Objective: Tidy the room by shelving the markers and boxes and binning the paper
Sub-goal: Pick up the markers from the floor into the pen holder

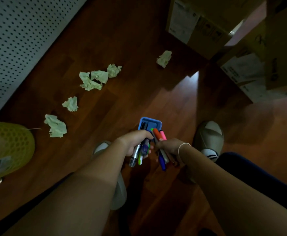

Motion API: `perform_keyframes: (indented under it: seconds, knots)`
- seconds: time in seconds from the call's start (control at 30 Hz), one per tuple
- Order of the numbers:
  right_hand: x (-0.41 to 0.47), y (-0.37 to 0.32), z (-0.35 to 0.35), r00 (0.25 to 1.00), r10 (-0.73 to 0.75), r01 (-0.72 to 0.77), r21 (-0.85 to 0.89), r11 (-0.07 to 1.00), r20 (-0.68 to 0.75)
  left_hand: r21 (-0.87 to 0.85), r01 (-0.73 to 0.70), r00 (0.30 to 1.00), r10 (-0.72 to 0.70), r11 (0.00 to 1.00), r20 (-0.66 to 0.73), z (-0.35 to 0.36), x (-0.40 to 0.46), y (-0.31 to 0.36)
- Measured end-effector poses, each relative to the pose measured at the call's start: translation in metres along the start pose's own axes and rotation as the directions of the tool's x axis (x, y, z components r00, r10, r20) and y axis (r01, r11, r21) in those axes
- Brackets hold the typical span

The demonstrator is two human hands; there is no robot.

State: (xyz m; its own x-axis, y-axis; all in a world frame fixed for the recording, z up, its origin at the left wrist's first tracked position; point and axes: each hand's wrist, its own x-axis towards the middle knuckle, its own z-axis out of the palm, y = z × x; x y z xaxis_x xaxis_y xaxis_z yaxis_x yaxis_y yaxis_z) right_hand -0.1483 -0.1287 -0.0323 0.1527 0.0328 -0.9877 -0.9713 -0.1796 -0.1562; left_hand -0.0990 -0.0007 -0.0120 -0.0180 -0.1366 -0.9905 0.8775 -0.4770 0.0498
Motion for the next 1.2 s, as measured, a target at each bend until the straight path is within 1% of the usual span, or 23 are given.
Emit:
perform_keyframes:
  seconds: [0.07, 0.13, 0.33, 0.43, 0.57, 0.73, 0.83, 0.93, 1.0, 1.1, 1.2]
  knots:
    - [0.0, -0.004, -0.006, 0.998, 0.011, -0.01, -0.011, 1.0, 0.066, -0.024, 0.009, 1.0, -0.009, 1.0, -0.007, 0.0, 0.005, 0.004]
    - [0.004, -0.01, -0.009, 0.994, 0.029, -0.026, -0.03, 0.999, 0.104, -0.006, 0.025, 0.999, -0.025, 1.0, -0.021, -0.001, 0.011, 0.009]
    - [0.013, -0.026, -0.009, 0.963, 0.122, -0.082, -0.167, 0.983, 0.24, 0.014, 0.089, 0.994, -0.088, 0.996, -0.059, -0.005, 0.019, 0.021]
    - [0.014, -0.032, -0.009, 0.961, 0.125, -0.078, -0.195, 0.978, 0.246, 0.008, 0.122, 0.991, -0.122, 0.992, -0.046, -0.007, 0.023, 0.025]
    - [0.017, -0.033, -0.011, 0.97, 0.12, -0.087, -0.159, 0.983, 0.213, 0.039, 0.182, 0.983, -0.181, 0.982, -0.031, -0.008, 0.03, 0.027]
    - [0.022, -0.032, -0.008, 0.975, 0.114, -0.092, -0.123, 0.988, 0.19, -0.001, 0.177, 0.984, -0.177, 0.984, -0.031, -0.005, 0.034, 0.029]
    - [0.026, -0.035, -0.007, 0.972, 0.114, -0.089, -0.128, 0.988, 0.204, -0.045, 0.2, 0.979, -0.201, 0.979, -0.024, -0.008, 0.036, 0.03]
    - [0.028, -0.038, -0.006, 0.959, 0.123, -0.092, -0.129, 0.987, 0.257, -0.023, 0.242, 0.97, -0.242, 0.97, 0.003, -0.011, 0.037, 0.03]
    - [0.026, -0.04, -0.006, 0.944, 0.138, -0.117, -0.088, 0.989, 0.3, -0.025, 0.273, 0.962, -0.273, 0.962, 0.02, -0.013, 0.036, 0.03]
    - [0.017, -0.043, -0.005, 0.927, 0.179, -0.174, -0.046, 0.984, 0.329, -0.041, 0.271, 0.963, -0.27, 0.962, 0.029, -0.016, 0.03, 0.029]
    - [0.011, -0.043, -0.007, 0.953, 0.169, -0.164, -0.043, 0.986, 0.252, -0.039, 0.245, 0.969, -0.246, 0.969, -0.015, -0.02, 0.021, 0.028]
